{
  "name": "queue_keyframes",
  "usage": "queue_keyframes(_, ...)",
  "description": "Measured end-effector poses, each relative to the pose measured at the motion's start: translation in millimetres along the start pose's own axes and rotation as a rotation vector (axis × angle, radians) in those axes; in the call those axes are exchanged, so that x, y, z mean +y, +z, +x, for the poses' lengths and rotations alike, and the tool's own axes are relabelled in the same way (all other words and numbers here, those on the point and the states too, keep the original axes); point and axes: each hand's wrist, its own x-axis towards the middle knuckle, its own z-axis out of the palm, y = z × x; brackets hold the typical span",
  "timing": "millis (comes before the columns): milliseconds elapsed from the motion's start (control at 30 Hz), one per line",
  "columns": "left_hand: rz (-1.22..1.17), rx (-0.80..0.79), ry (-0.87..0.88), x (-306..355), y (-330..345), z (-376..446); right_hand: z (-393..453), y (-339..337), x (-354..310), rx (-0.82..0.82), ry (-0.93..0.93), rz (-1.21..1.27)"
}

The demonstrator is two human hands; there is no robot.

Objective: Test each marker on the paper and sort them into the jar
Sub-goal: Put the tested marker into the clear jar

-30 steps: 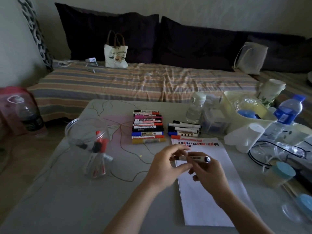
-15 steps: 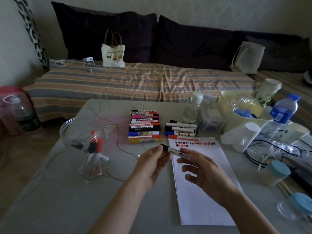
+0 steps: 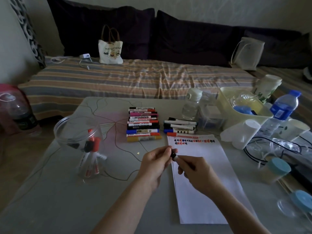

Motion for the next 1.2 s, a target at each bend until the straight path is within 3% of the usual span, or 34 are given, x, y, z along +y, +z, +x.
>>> queue_keyframes(200, -0.123, 0.3, -0.041, 2, 4, 9, -1, 12, 7, 0.237, -0.266, -0.326)
queue_keyframes(267, -0.165, 0.406, 0.027, 16, -12, 20, -5, 5, 15, 0.264, -0.277, -0.364)
queue_keyframes(300, -0.124, 0.383, 0.112, 20, -20, 22, -7, 1, 18, 0.249, -0.257, -0.331)
queue_keyframes(467, 0.779, 0.116, 0.396, -1, -27, 24, 9, -4, 30, 0.142, -0.076, -0.247)
queue_keyframes(633, 1.206, 0.072, 0.606, -13, -29, 40, 12, -8, 39, 0.139, -0.152, -0.176)
queue_keyframes(733, 1.331, 0.09, 0.58, -18, -35, 48, 15, -19, 36, 0.137, -0.026, 0.119)
queue_keyframes(867, 1.376, 0.054, 0.578, -20, -32, 59, 17, -40, 30, 0.087, 0.227, 1.046)
queue_keyframes(933, 1.419, -0.066, 0.545, -23, -24, 61, 20, -52, 34, 0.073, 0.222, 1.315)
queue_keyframes(1033, 1.504, -0.23, 0.504, -29, -16, 65, 23, -57, 42, 0.052, 0.215, 1.214)
queue_keyframes(1200, 1.605, -0.302, 0.562, -35, -23, 72, 40, -48, 67, 0.255, 0.334, 0.691)
